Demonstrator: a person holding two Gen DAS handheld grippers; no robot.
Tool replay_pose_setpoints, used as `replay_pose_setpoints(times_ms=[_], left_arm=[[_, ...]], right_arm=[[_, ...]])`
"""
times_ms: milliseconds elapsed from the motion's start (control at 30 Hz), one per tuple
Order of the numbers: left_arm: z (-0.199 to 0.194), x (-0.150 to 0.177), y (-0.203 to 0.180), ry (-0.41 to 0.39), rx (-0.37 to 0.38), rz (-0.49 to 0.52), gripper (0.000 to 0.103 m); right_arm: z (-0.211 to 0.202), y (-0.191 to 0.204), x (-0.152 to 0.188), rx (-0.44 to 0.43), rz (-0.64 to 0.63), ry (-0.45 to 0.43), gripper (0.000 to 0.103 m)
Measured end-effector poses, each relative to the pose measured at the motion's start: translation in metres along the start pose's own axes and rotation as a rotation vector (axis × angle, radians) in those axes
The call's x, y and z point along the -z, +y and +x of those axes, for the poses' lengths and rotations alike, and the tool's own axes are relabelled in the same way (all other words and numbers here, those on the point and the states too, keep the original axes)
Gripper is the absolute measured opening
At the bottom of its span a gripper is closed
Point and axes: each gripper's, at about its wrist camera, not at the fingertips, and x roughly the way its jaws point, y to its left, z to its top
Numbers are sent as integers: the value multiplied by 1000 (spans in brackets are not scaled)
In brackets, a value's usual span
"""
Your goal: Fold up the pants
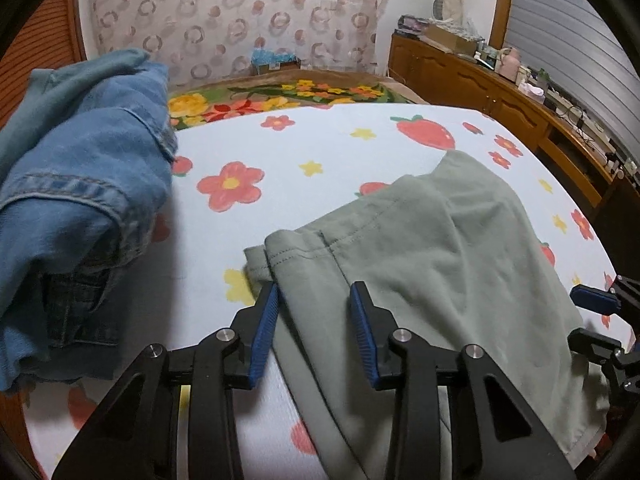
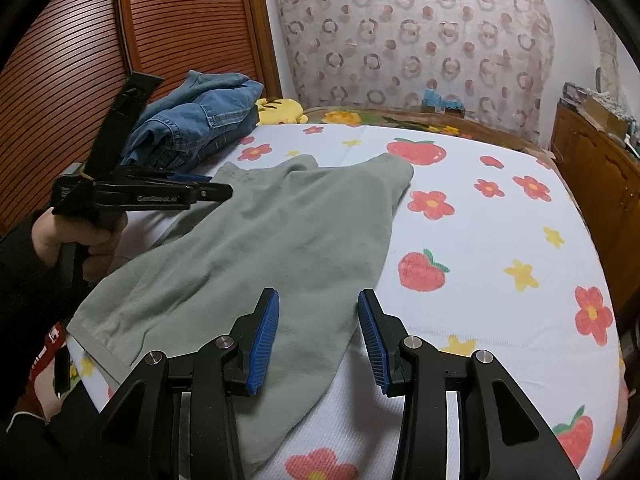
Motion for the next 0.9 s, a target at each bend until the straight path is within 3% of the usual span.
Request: replay_pose_setpoints(times_ms=[100,167,233,367,600,700,800,833,900], left_arm=[[0,-2,-1,-4,4,4,28],[-1,-4,1,-10,8,-1,11],[-6,-5,4,-29,-1,-8,6],[-21,-12,16,-84,-73,-28,4],[-24,-15,26,-74,-60,-46,4],[-26,-12,23,-70,-56,-40,12],[-29,-6,16,-80,-49,-25,32],[-30,-4,14,-83,-51,-22,43],[-32,0,11,-88,-47,-20,48]], right_arm=[[-1,0,1,8,1,-9,43],[-2,1,2,12,-1,-14,43],[-2,2,2,12,-4,-15,43],[-2,1,2,12,-4,-15,43],[-2,1,3,11,-5,-12,43],[-2,1,2,11,-5,-10,43],[-2,1,2,11,-4,-10,43],[-2,1,2,11,-4,-10,43],[-2,1,2,11,-4,-10,43]])
